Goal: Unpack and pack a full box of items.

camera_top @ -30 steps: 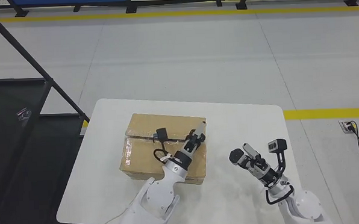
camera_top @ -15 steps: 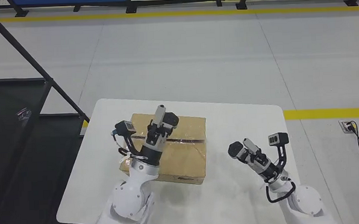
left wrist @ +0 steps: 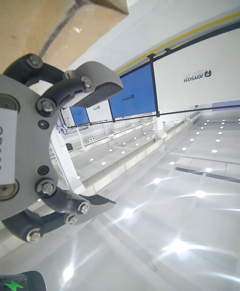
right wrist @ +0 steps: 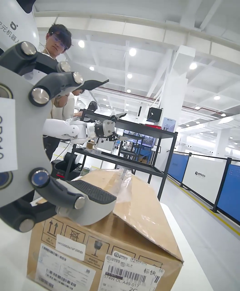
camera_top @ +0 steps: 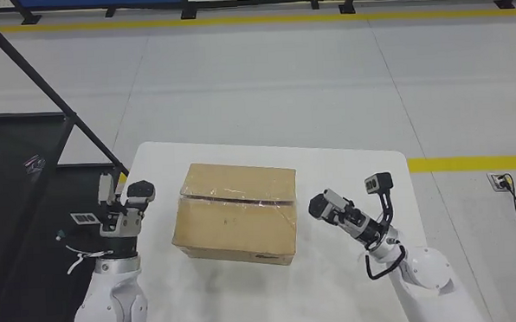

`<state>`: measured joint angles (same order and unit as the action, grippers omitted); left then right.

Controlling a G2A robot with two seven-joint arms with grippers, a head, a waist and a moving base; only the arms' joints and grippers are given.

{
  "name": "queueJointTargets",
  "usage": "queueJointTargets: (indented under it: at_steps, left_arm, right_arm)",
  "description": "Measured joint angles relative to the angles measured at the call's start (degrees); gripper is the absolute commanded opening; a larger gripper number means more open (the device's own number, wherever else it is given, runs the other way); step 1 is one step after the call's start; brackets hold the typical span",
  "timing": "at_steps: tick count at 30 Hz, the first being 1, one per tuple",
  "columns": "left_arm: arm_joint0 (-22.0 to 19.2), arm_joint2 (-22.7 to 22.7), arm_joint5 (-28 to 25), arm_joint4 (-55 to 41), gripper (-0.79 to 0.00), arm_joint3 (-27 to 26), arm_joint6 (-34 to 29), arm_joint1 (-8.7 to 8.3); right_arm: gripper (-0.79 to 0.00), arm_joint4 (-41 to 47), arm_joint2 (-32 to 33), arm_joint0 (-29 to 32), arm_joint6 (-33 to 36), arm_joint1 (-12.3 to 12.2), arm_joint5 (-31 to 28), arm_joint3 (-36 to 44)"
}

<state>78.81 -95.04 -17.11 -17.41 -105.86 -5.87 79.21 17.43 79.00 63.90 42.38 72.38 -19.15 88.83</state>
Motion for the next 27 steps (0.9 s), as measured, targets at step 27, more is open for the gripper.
queueJointTargets:
  at_steps: [27]
  left_arm:
    - [-0.9,1.6,-0.9,-2.9,0.0,5.3,1.2,0.2]
  right_arm:
    - [0.0,-1.6,-16.2,-21.5,-0.8,3.4,20.4,-17.0]
